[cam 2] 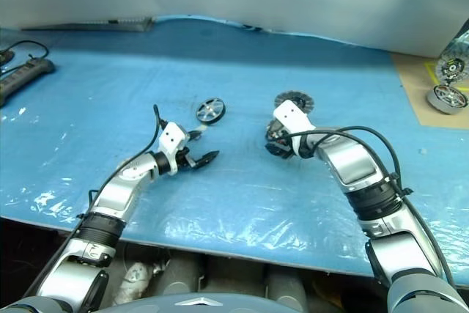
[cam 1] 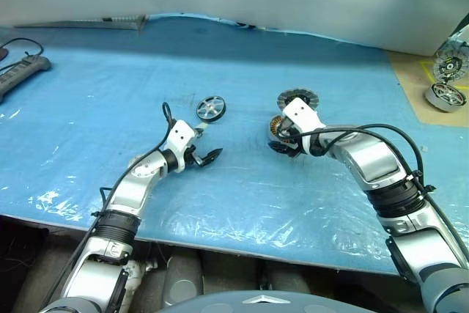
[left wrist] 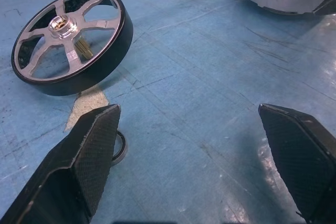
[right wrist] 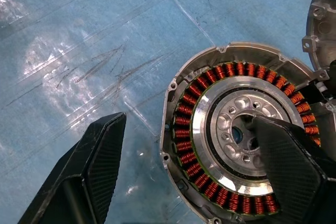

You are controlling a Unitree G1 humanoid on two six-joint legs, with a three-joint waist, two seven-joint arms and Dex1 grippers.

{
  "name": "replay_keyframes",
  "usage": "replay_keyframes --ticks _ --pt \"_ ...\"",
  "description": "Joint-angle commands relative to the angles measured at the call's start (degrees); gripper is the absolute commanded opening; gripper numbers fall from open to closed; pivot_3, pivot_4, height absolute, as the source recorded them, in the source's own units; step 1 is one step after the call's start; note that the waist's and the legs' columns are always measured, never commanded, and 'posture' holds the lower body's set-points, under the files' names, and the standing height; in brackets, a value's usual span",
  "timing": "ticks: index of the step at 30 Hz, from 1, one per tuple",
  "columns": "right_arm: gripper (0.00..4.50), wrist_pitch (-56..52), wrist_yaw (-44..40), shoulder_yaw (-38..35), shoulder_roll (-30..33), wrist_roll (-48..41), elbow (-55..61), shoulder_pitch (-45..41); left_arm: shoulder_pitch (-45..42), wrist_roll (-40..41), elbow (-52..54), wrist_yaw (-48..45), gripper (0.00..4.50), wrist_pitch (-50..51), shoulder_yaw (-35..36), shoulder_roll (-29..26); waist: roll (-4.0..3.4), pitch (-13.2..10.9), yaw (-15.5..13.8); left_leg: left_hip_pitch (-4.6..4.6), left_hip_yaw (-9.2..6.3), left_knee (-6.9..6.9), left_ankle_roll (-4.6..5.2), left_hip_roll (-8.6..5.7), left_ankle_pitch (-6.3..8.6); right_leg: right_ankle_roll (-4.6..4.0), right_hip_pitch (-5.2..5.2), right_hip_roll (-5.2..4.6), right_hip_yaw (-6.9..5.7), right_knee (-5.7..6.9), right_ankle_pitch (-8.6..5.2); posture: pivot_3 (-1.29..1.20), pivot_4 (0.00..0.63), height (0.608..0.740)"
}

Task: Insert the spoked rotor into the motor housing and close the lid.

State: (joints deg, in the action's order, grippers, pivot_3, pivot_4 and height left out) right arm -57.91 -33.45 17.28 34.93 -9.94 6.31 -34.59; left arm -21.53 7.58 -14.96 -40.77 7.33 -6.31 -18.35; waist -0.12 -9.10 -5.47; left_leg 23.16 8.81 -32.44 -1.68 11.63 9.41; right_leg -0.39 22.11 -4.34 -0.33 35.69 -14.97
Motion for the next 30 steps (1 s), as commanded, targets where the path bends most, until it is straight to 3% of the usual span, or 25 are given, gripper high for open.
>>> replay_keyframes --ticks 1,2,5,10,11,30 --pt "4.12 -1.1 -1.7 1.2 1.7 0.6 2.3 0.4 0.0 0.0 1.9 0.2 4.5 -0.9 0.5 -0.4 0.0 0.0 0.0 0.0 0.0 0.0 0.0 0.01 0.0 0.0 -0.01 0.0 0.0 0.0 0.0 0.0 0.15 0.74" --pt "4.12 -1.4 -1.9 1.7 1.7 0.8 2.1 0.3 0.0 0.0 1.8 0.1 4.5 -0.9 0.5 -0.4 0.0 0.0 0.0 0.0 0.0 -0.01 0.0 0.01 0.0 0.0 -0.01 0.0 0.0 0.0 0.0 0.0 0.15 0.74" --pt "3.51 -1.6 -1.9 3.2 1.1 1.8 0.8 0.0 -0.1 0.0 1.9 0.1 4.5 -0.9 0.3 -0.2 0.0 0.0 0.0 -0.03 0.01 -0.01 0.0 0.04 0.0 0.0 -0.03 0.0 0.0 0.01 0.0 0.0 0.15 0.74" --pt "1.87 -0.5 -2.0 5.5 -1.5 3.5 -2.2 -0.4 -0.3 -0.1 1.4 0.1 4.5 -1.3 0.2 0.0 0.06 0.0 0.0 -0.05 0.04 -0.02 0.0 0.06 0.0 -0.01 -0.06 0.0 0.0 -0.01 0.0 0.0 0.15 0.74" --pt "1.72 -0.6 -2.0 5.8 -2.1 3.7 -2.4 -0.4 -0.3 -0.1 1.4 0.1 4.5 -1.3 0.2 0.0 0.11 0.1 0.2 -0.07 0.06 -0.02 0.0 0.05 0.0 -0.01 -0.08 0.01 -0.01 0.0 0.0 0.0 0.15 0.74" --pt "1.72 -23.3 -0.3 2.6 -15.7 -4.8 19.8 1.0 -0.1 -0.2 1.6 0.3 4.5 -1.4 0.4 -0.5 0.11 0.1 1.1 -0.16 -0.07 0.07 -0.01 0.11 0.01 -0.02 -0.07 0.0 0.06 -0.03 0.0 0.0 0.15 0.74"
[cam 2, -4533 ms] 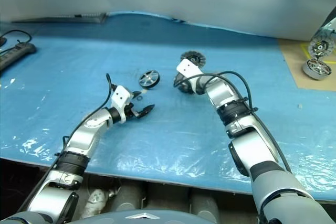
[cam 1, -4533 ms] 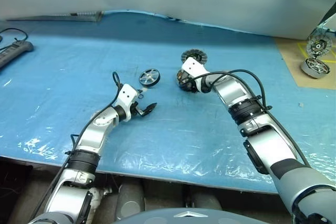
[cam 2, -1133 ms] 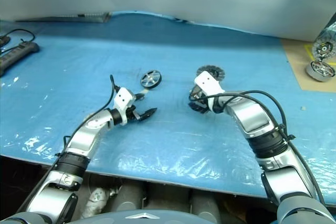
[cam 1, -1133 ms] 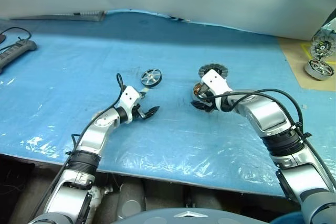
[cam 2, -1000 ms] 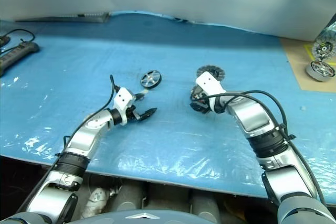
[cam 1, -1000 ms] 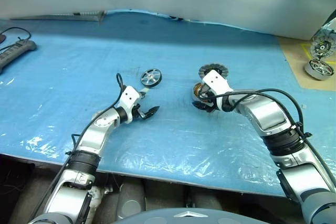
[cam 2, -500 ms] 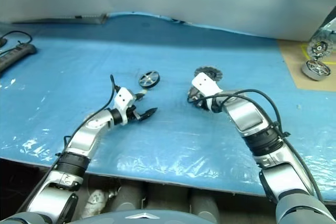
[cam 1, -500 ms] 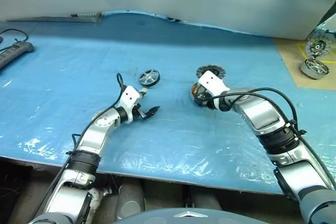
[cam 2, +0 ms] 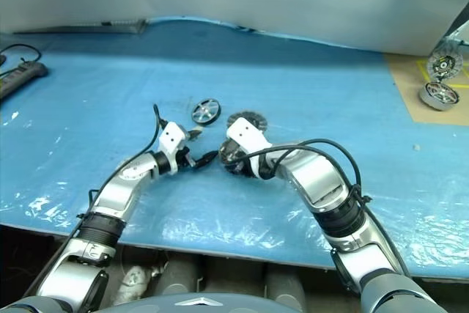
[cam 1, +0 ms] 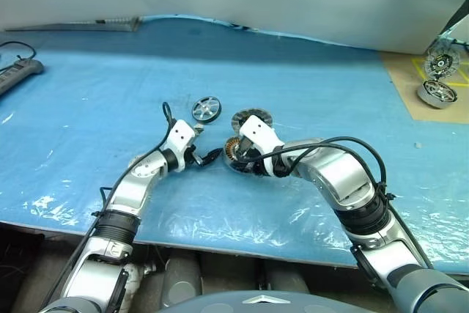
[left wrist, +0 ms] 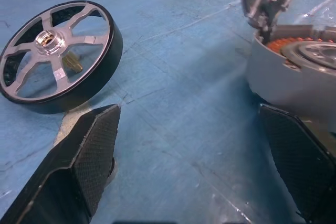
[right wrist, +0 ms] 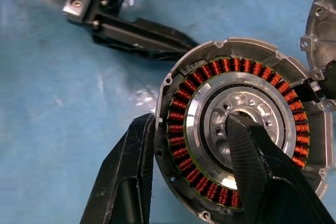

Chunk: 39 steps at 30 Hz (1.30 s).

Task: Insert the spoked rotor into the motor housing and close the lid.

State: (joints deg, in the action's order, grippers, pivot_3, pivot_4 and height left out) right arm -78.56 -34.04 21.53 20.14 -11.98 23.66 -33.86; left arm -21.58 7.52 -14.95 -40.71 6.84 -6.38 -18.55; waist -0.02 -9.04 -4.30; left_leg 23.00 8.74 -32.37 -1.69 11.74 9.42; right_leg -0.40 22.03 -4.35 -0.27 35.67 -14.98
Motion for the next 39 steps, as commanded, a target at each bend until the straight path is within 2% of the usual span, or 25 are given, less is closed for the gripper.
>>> replay_keyframes --ticks 1,16,20,30,34,36,39 --pt "1.72 -3.0 0.5 -1.9 -1.1 -3.2 2.5 0.1 -0.1 -0.1 1.5 0.2 4.5 -0.9 0.5 -0.3 0.0 0.0 -0.1 0.0 0.0 0.0 0.0 0.0 0.0 0.0 0.0 0.0 0.0 0.0 0.0 0.0 0.15 0.74" --pt "1.72 3.1 6.1 0.7 0.1 -1.9 -0.6 0.1 -0.4 0.0 1.1 0.4 4.5 -1.0 0.5 -0.4 -0.01 0.0 -0.3 0.03 -0.04 0.02 -0.01 -0.04 0.0 0.02 0.04 0.0 0.0 0.0 0.01 0.0 0.15 0.74" --pt "3.0 0.8 5.1 -2.7 -0.9 -4.5 0.4 -1.3 -0.5 0.0 0.9 0.4 4.5 -1.2 0.7 -0.5 -0.01 0.0 -0.3 0.05 -0.04 0.02 -0.01 -0.05 0.0 0.02 0.05 0.0 0.0 0.0 0.01 0.0 0.15 0.74" --pt "3.0 -7.4 4.4 -8.7 -0.1 -10.7 5.4 -4.1 -0.4 0.2 0.6 0.2 4.5 -1.3 1.0 -0.8 -0.02 0.0 -0.9 0.1 -0.04 0.03 -0.02 -0.07 0.0 0.02 0.09 0.01 -0.03 -0.02 0.0 0.0 0.15 0.74" --pt "3.0 -9.4 1.9 -14.4 1.5 -14.7 8.1 -2.5 -0.3 0.5 0.8 -0.1 4.5 -1.7 1.5 -1.3 -0.02 0.0 -1.2 0.1 -0.04 0.02 -0.02 -0.07 0.0 0.02 0.08 0.01 -0.02 -0.01 0.0 0.0 0.15 0.74" --pt "3.0 -5.5 -0.7 -17.7 3.6 -16.9 9.7 0.5 0.2 1.0 1.4 -0.4 4.5 -2.3 2.0 -1.6 -0.01 0.0 -1.6 0.1 -0.04 0.02 -0.02 -0.06 0.0 0.02 0.07 0.0 -0.02 -0.02 0.0 0.0 0.15 0.74" --pt "3.0 6.5 -4.8 -20.3 8.0 -17.1 11.5 8.2 1.0 1.8 1.9 -0.5 4.5 -3.9 3.1 -1.7 0.0 0.0 -1.9 0.14 -0.02 0.05 -0.02 -0.01 0.0 0.04 0.03 -0.04 -0.07 -0.14 0.0 0.0 0.15 0.74"
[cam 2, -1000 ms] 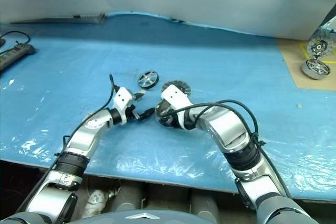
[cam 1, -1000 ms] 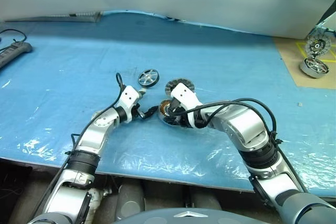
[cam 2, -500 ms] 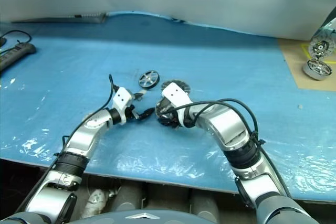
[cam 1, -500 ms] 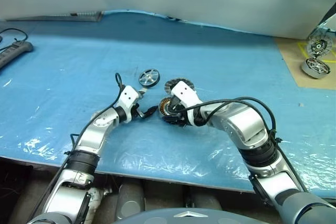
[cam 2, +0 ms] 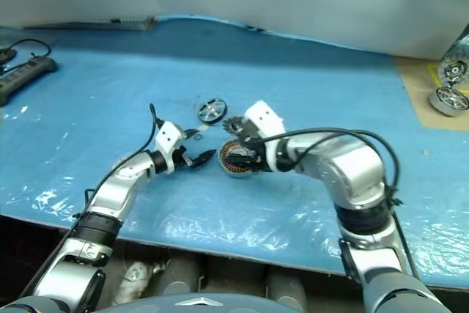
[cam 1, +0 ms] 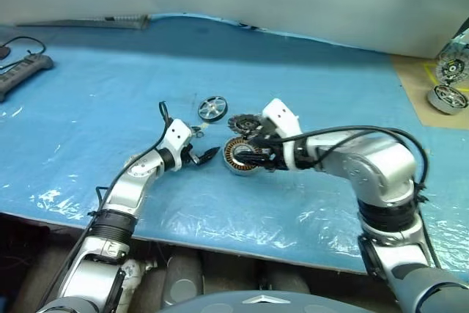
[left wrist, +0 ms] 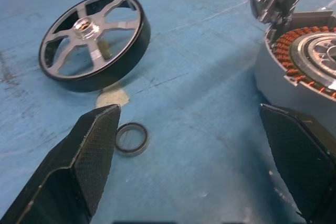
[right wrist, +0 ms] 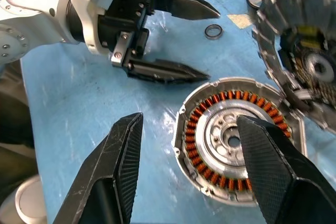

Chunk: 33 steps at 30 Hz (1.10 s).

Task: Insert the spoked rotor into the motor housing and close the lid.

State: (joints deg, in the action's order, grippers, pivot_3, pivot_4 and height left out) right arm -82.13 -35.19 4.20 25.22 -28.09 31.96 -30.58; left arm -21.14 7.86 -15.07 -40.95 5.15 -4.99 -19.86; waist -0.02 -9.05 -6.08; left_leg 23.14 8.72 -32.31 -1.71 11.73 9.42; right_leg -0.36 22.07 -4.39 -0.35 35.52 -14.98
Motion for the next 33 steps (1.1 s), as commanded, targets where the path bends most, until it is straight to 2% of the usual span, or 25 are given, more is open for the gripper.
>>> replay_keyframes --ticks 1,4,7,15,21,33 --pt "3.0 14.4 -4.6 -3.3 4.3 -0.2 2.9 8.1 0.8 1.6 2.1 -0.4 4.5 -2.9 2.1 -0.4 0.0 0.0 -0.1 0.01 0.0 0.01 0.0 0.0 0.0 0.0 -0.01 -0.01 -0.01 -0.03 0.0 0.0 0.15 0.74" --pt "3.0 28.7 -6.2 -4.6 5.3 2.5 1.1 17.0 1.4 1.8 1.9 -0.6 4.5 -5.0 3.1 -0.8 0.0 0.0 0.0 0.03 0.0 0.04 -0.01 0.0 0.01 0.0 0.03 0.02 -0.02 -0.04 0.0 0.0 0.15 0.74" --pt "3.0 44.1 -6.6 -6.8 2.2 4.6 -2.5 24.6 1.3 2.1 0.1 -1.2 4.5 -6.1 4.0 -1.8 0.01 0.0 0.3 0.01 0.03 0.03 0.0 0.01 0.01 -0.01 0.04 0.04 -0.05 -0.01 -0.01 0.0 0.15 0.74" --pt "3.0 69.2 -4.7 -2.0 -3.0 14.6 -17.1 30.2 -0.1 4.3 -4.4 -5.6 4.5 -5.8 5.0 -3.4 0.0 0.0 0.7 0.01 0.09 -0.1 0.03 0.03 0.01 -0.05 0.07 0.01 0.09 -0.01 -0.03 0.0 0.15 0.74" --pt "3.0 77.9 -3.9 2.1 -4.8 18.6 -21.0 30.7 -3.4 4.0 -12.9 -9.4 4.5 -7.3 4.8 -4.6 0.01 0.0 0.8 0.04 0.13 -0.08 0.04 -0.01 0.01 -0.04 0.09 0.03 0.08 -0.01 -0.02 0.0 0.15 0.74" --pt "3.0 83.9 -4.4 2.5 -4.4 19.5 -23.7 31.6 -12.9 1.0 -28.3 -9.7 4.5 -14.6 4.2 -3.3 0.02 0.0 0.6 0.04 0.08 -0.1 0.06 0.01 0.02 -0.03 0.01 0.01 0.0 -0.02 -0.01 0.0 0.15 0.74"
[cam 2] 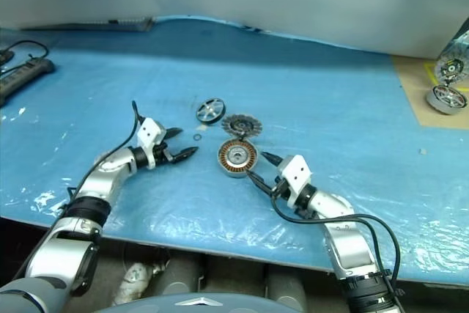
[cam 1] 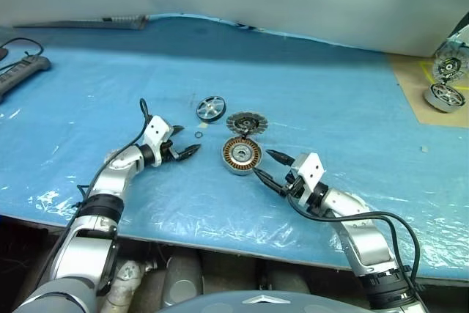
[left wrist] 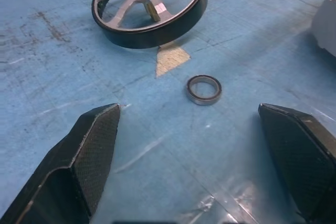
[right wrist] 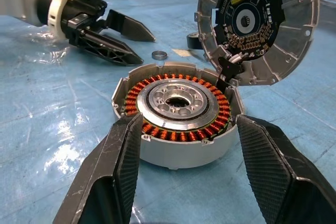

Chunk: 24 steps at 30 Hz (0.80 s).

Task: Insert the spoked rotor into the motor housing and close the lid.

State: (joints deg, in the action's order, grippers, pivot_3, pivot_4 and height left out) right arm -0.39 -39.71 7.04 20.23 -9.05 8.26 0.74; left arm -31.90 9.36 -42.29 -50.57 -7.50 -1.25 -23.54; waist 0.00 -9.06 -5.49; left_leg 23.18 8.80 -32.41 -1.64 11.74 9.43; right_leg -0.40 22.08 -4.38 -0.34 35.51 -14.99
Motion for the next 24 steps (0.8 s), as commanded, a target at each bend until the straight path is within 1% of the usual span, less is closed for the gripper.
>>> replay_keyframes --ticks 1,10,13,17,19,22,23,24 --pt "3.0 2.4 0.1 -0.2 0.6 0.6 -0.2 0.3 -2.6 -0.8 -1.6 -0.2 4.5 -2.3 0.2 0.7 0.0 0.0 0.0 0.01 0.0 0.0 0.0 0.0 0.0 0.0 0.0 0.0 0.0 0.0 0.0 0.0 0.15 0.74" --pt "3.0 2.7 0.6 0.0 0.9 1.3 -0.5 0.2 -5.1 -5.2 -6.9 2.5 4.5 -5.0 -1.6 2.9 0.01 0.0 0.0 0.0 -0.01 0.0 0.01 -0.01 0.0 0.0 -0.01 0.0 -0.02 0.0 0.0 0.0 0.15 0.74" --pt "3.04 2.4 0.8 -0.1 1.0 1.3 -0.3 0.2 -4.6 -6.7 -9.3 4.2 3.9 -6.4 -1.9 2.8 0.01 0.0 0.0 -0.03 -0.02 -0.01 0.02 0.0 0.0 0.0 -0.04 0.0 -0.02 0.0 0.0 0.0 0.15 0.74" --pt "3.04 1.5 1.3 -0.2 1.4 1.1 0.1 0.5 -2.9 -8.2 -12.1 7.1 2.55 -7.9 -2.2 2.5 0.0 0.0 0.0 -0.15 -0.03 -0.01 0.04 0.01 0.01 -0.02 -0.14 0.0 -0.01 0.01 -0.01 0.0 0.15 0.74" --pt "3.04 1.3 1.4 -0.3 1.5 1.0 0.1 0.6 -2.3 -8.2 -12.7 7.8 1.84 -8.2 -1.9 2.4 0.0 0.0 0.1 -0.23 -0.04 -0.01 0.05 0.02 0.02 -0.21 -0.2 0.0 0.0 0.01 -0.12 0.0 0.15 0.74" --pt "3.04 1.6 1.6 -0.2 1.8 1.2 -0.1 0.8 -0.1 -7.5 -10.7 7.2 0.8 -8.4 -1.4 1.6 -0.02 0.0 0.2 -0.41 -0.05 0.01 0.11 0.03 0.06 -0.23 -0.33 0.0 0.08 0.0 -0.14 0.0 0.15 0.74" --pt "3.04 1.7 1.7 -0.2 1.9 1.3 -0.1 0.8 0.8 -7.1 -9.3 6.6 0.66 -8.1 -1.3 1.3 -0.02 0.0 0.3 -0.49 -0.05 0.03 0.13 0.03 0.07 -0.23 -0.38 0.0 0.12 0.0 -0.14 0.0 0.15 0.74" --pt "3.04 1.7 1.8 -0.1 1.9 1.3 -0.1 0.8 2.1 -6.5 -7.0 5.5 0.67 -7.7 -1.2 0.9 -0.02 0.0 0.4 -0.56 -0.05 0.06 0.13 0.03 0.08 -0.24 -0.42 0.0 0.15 -0.01 -0.14 0.0 0.15 0.74"
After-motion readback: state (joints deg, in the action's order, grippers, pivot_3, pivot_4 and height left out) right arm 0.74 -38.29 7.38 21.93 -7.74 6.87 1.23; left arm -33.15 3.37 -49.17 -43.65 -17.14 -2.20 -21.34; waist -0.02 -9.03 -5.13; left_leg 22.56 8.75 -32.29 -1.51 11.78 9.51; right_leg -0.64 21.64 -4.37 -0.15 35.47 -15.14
